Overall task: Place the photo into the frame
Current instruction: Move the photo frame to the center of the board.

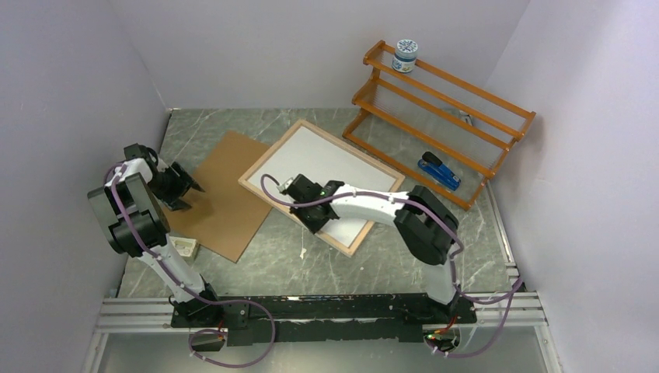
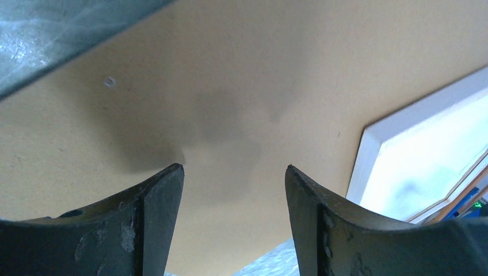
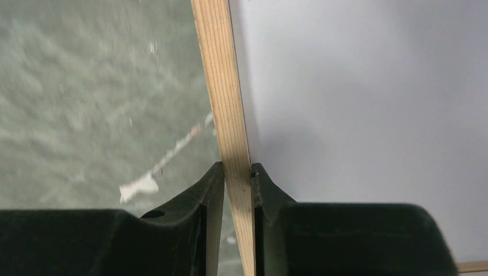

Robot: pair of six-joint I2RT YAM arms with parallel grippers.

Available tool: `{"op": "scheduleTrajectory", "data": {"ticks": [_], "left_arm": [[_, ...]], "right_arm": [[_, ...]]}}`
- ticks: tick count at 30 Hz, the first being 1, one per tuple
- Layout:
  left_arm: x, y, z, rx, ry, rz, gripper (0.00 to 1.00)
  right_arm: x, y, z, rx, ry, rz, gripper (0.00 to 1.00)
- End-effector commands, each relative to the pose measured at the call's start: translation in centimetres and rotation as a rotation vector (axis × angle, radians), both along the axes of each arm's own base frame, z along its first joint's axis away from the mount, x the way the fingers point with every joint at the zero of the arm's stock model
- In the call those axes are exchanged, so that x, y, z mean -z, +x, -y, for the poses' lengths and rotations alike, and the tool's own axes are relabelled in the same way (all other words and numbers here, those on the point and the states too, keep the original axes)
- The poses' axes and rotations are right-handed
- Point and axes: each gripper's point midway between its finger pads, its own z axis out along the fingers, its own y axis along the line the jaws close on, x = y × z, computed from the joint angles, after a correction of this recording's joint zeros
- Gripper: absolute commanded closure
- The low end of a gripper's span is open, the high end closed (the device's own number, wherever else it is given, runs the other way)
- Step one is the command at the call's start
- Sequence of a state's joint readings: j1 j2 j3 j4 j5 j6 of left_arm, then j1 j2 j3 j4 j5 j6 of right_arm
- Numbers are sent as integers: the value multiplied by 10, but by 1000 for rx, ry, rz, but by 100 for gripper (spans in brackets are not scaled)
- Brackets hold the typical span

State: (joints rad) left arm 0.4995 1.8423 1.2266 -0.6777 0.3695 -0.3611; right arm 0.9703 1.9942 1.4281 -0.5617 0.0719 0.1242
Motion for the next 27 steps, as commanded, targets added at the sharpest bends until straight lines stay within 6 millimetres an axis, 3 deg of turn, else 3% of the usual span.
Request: {"op": "scheduleTrajectory", "data": {"ticks": [1, 9, 15, 20, 23, 27], "left_arm": [[-8, 13, -4, 8, 5, 31, 30], [-3, 19, -9, 6, 8, 19, 30], [-2, 26, -14, 4, 14, 18, 30], [-8, 34, -17, 13, 13, 34, 30], [-20, 39, -6, 30, -5, 64, 30], [-35, 31, 41, 89, -21, 68, 29]], "right_arm": [[0, -41, 40, 60, -49, -81, 85], [5, -83, 92, 179, -85, -151, 85], [8, -102, 123, 239, -128, -169, 85], [7, -111, 138, 256, -149, -169, 82], [1, -109, 138, 272, -147, -157, 73], [-20, -95, 118, 310, -67, -123, 57]]}}
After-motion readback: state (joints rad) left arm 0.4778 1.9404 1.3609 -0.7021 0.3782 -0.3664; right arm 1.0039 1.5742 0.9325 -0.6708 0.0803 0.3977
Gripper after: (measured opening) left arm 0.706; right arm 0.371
